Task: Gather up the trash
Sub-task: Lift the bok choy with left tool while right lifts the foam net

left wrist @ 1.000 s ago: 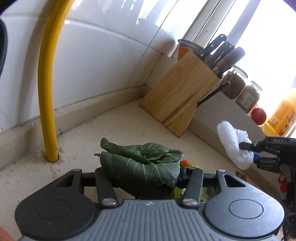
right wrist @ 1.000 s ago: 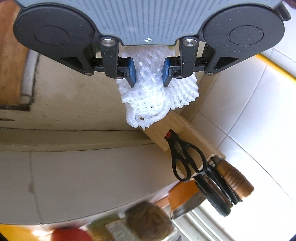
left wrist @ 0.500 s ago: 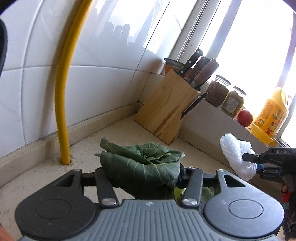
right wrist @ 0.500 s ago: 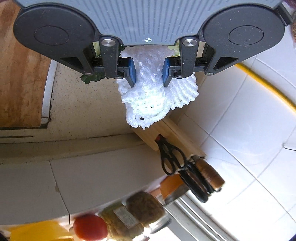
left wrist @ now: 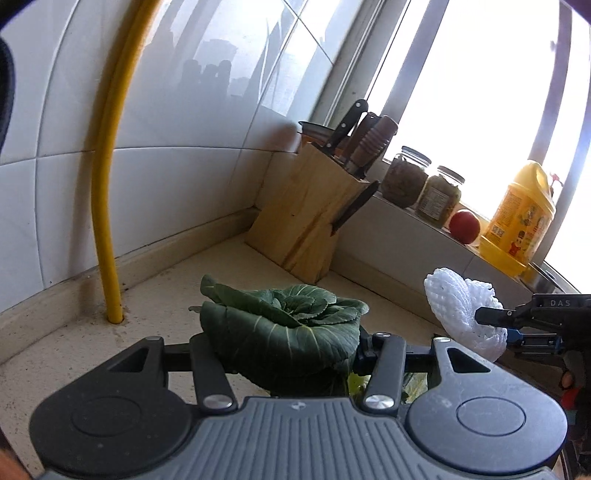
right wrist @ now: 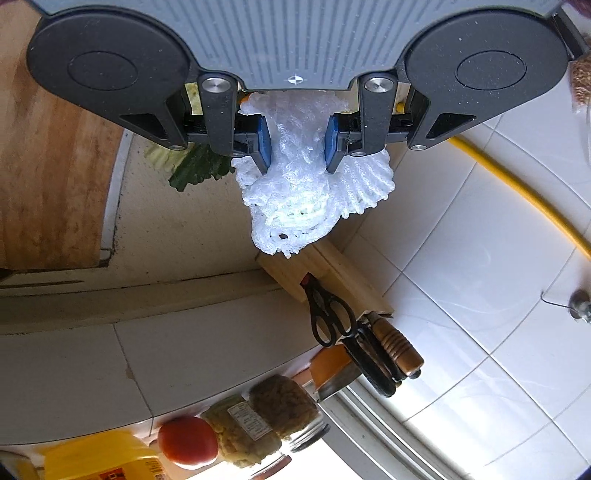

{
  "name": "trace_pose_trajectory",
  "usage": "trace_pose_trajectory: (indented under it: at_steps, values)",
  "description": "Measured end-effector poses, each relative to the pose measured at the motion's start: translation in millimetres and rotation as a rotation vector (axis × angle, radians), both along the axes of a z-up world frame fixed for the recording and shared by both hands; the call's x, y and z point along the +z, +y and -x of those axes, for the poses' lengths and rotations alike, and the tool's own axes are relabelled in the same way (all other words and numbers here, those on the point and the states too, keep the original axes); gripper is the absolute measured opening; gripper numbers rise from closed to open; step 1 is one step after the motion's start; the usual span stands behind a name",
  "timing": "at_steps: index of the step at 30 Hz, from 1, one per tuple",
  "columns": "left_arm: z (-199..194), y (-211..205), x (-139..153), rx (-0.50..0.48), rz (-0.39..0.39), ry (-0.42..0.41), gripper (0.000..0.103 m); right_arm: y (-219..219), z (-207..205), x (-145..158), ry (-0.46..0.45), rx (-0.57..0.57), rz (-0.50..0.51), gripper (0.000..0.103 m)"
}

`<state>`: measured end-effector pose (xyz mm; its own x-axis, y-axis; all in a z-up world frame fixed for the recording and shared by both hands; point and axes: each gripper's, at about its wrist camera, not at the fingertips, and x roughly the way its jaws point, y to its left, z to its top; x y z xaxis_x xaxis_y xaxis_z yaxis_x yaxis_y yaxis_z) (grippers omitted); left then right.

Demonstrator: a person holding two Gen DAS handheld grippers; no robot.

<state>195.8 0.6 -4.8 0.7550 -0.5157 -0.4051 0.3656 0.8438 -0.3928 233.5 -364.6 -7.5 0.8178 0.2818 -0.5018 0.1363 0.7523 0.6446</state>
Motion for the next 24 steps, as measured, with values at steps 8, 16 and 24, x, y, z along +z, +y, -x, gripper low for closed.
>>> trace_pose_trajectory:
  at_steps: [8, 16, 24]
  values:
    - [4.4, -9.2, 2.3, -0.03, -0.01, -0.003, 0.048, -4.4, 16.9, -6.7, 0.015, -0.022, -0.019, 0.037]
    - [6.0, -11.6, 2.6, -0.039, -0.02, -0.004, 0.048, -6.2, 26.3, -15.9, 0.036, -0.034, -0.05, 0.037]
    - [9.9, -16.2, 2.8, -0.043, -0.04, -0.008, 0.048, -3.9, 31.7, -21.4, 0.056, -0.027, -0.059, 0.038]
